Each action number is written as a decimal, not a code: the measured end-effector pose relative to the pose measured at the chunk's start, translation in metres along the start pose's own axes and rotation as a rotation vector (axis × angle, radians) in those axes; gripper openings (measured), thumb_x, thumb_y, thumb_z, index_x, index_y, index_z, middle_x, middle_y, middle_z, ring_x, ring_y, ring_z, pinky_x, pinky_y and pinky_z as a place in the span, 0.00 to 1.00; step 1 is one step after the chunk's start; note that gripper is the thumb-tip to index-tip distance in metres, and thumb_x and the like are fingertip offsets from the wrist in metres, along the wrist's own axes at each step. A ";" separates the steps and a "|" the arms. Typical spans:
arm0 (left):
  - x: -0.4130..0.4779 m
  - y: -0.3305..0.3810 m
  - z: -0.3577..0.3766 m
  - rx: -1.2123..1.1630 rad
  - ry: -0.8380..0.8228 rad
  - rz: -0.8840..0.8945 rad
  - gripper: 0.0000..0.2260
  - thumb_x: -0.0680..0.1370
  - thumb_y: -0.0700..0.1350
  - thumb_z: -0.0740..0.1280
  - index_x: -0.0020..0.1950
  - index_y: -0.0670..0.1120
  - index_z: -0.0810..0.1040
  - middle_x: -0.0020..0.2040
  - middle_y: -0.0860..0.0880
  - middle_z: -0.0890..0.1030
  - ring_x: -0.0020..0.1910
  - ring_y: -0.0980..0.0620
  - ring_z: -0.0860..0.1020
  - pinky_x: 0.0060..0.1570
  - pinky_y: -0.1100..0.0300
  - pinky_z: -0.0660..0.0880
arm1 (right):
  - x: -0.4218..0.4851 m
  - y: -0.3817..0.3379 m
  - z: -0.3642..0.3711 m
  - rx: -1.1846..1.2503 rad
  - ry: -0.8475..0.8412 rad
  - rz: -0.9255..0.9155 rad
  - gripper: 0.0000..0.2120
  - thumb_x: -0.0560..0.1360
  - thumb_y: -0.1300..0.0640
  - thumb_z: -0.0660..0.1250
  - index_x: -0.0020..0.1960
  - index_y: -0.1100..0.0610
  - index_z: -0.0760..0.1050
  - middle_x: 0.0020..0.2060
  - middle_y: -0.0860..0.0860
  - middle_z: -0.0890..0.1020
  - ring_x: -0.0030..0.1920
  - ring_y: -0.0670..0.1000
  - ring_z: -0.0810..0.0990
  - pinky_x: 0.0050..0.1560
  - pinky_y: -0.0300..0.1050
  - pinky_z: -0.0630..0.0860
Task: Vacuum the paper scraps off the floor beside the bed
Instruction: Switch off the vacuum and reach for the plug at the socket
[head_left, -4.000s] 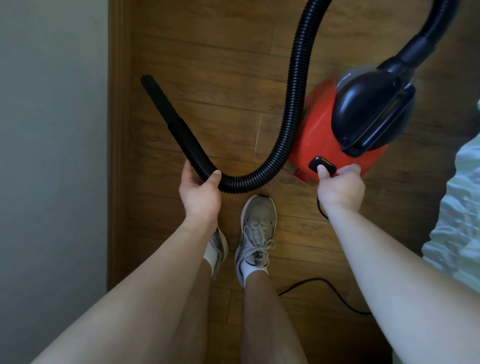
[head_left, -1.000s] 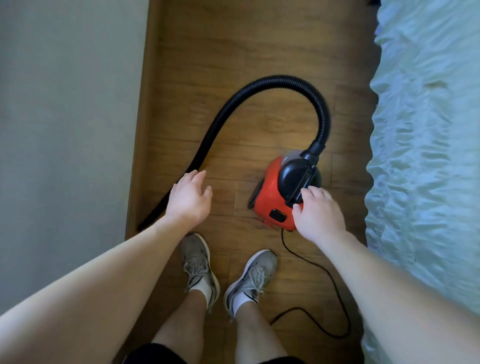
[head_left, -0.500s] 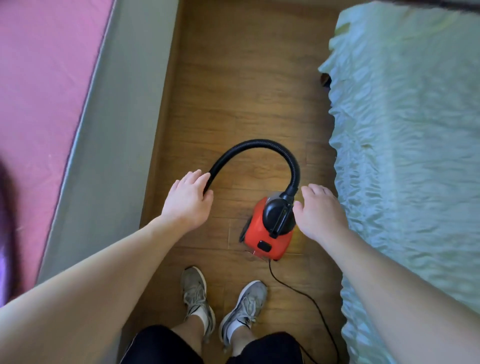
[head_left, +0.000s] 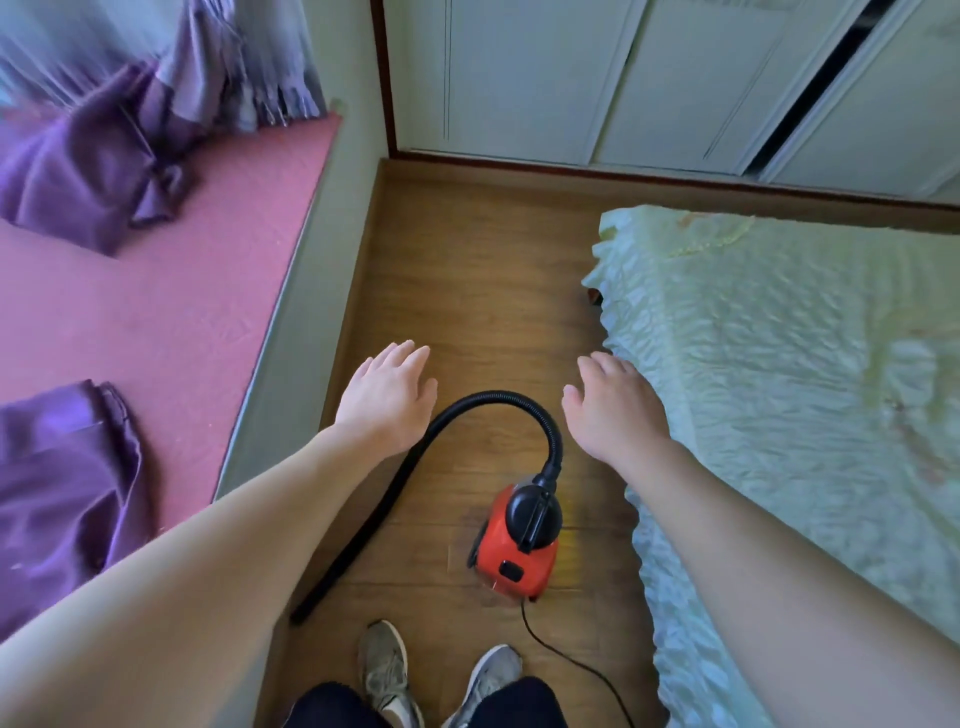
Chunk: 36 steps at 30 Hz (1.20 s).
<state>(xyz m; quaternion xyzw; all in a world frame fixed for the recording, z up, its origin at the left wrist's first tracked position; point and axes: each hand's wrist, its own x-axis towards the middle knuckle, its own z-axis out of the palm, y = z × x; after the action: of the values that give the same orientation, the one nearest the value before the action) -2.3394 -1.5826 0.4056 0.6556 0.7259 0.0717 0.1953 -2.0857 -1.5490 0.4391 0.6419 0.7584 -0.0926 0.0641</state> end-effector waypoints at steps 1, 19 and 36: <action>-0.003 0.007 -0.015 0.008 0.013 0.011 0.23 0.86 0.52 0.52 0.81 0.48 0.61 0.81 0.48 0.62 0.81 0.49 0.56 0.80 0.51 0.53 | -0.003 -0.001 -0.016 0.004 0.015 0.000 0.20 0.83 0.51 0.52 0.70 0.60 0.69 0.69 0.55 0.72 0.71 0.57 0.67 0.71 0.51 0.64; -0.048 0.129 -0.210 0.057 0.220 0.114 0.24 0.85 0.55 0.52 0.81 0.50 0.61 0.82 0.48 0.60 0.81 0.47 0.57 0.78 0.51 0.55 | -0.071 0.011 -0.211 0.113 0.329 0.009 0.22 0.83 0.49 0.53 0.68 0.59 0.73 0.68 0.53 0.76 0.71 0.56 0.69 0.73 0.53 0.64; -0.028 0.209 -0.228 0.101 0.190 0.307 0.25 0.85 0.54 0.50 0.82 0.49 0.59 0.82 0.48 0.58 0.82 0.49 0.51 0.79 0.51 0.48 | -0.103 0.068 -0.262 0.114 0.376 0.145 0.20 0.84 0.53 0.51 0.70 0.60 0.71 0.69 0.55 0.74 0.70 0.56 0.68 0.71 0.47 0.60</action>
<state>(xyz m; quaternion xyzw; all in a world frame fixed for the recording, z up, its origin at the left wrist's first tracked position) -2.2304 -1.5477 0.6948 0.7579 0.6352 0.1257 0.0796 -1.9961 -1.5793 0.7127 0.7034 0.7025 -0.0093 -0.1084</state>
